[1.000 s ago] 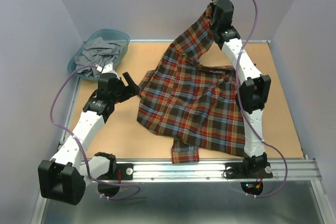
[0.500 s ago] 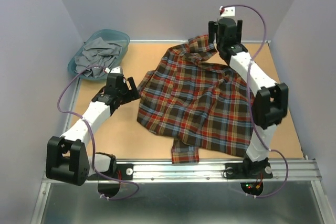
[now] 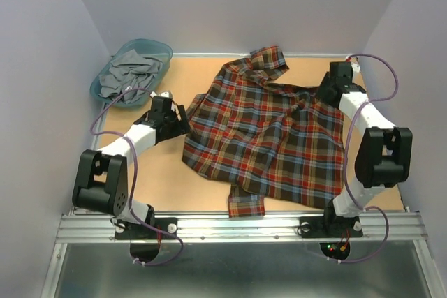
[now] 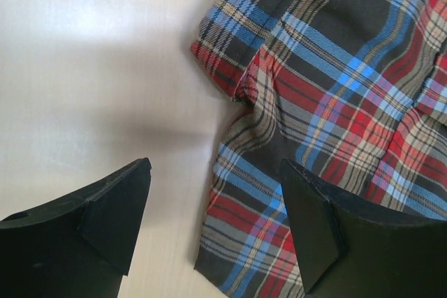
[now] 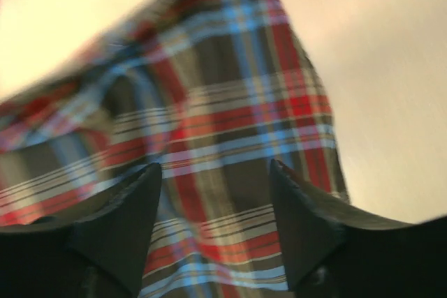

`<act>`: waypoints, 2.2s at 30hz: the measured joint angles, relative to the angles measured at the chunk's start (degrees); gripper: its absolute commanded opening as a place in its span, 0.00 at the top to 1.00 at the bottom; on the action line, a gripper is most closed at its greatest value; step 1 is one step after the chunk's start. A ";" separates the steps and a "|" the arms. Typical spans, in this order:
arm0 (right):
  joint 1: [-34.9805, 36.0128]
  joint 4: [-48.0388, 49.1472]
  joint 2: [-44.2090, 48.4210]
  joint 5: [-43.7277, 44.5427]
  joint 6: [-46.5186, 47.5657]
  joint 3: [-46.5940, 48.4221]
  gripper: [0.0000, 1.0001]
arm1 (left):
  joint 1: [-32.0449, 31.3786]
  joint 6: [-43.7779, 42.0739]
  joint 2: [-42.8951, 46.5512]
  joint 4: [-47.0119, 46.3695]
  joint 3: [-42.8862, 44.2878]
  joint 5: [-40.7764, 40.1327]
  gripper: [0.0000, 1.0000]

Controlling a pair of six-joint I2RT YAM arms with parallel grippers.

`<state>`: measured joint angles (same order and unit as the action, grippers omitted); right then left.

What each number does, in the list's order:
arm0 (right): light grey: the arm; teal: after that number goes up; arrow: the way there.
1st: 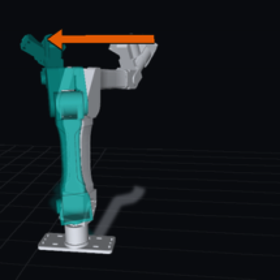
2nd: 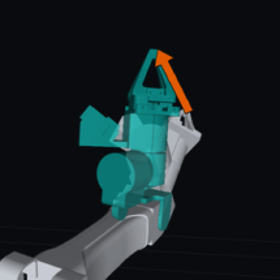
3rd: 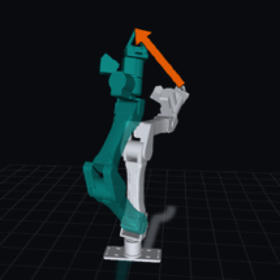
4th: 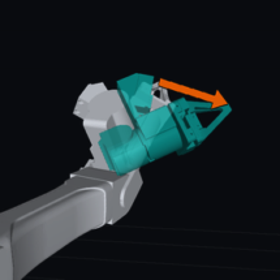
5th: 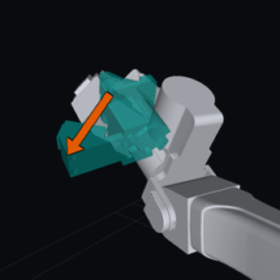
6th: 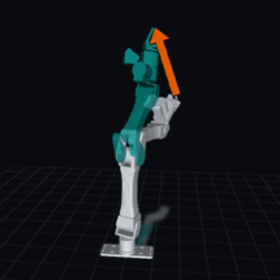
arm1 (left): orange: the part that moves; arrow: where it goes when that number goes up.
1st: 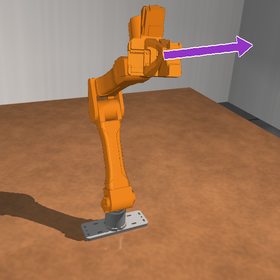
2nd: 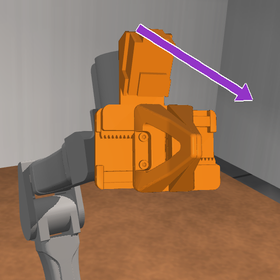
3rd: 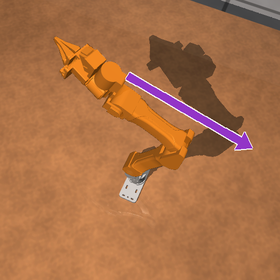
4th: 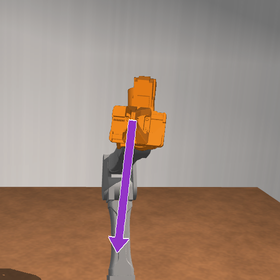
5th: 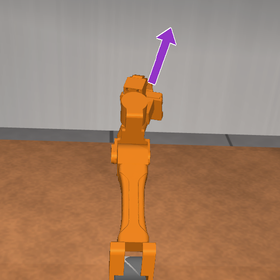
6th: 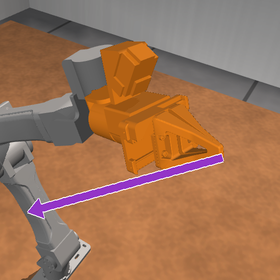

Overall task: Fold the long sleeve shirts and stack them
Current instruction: Flatten the shirt out

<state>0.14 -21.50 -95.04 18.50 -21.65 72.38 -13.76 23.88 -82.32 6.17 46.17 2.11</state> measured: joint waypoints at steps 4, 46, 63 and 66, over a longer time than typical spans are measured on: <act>-1.20 -1.14 -6.67 -2.73 -0.92 2.78 0.38 | 0.00 0.50 -5.81 -0.46 3.23 0.72 0.19; -15.21 0.87 -23.43 -14.23 -3.13 15.15 0.30 | 0.02 10.16 -7.89 0.04 1.62 -3.50 0.87; -2.08 -1.29 -10.71 -20.55 -6.19 6.88 0.16 | 0.11 10.91 3.98 2.47 2.75 -3.41 0.24; -3.28 -2.38 -6.95 -19.63 -6.91 2.69 0.16 | -0.11 10.38 3.98 2.19 5.27 -1.70 0.25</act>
<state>-3.14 -23.88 -102.00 -1.13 -28.56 75.07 -13.87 34.26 -78.35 8.36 51.44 0.40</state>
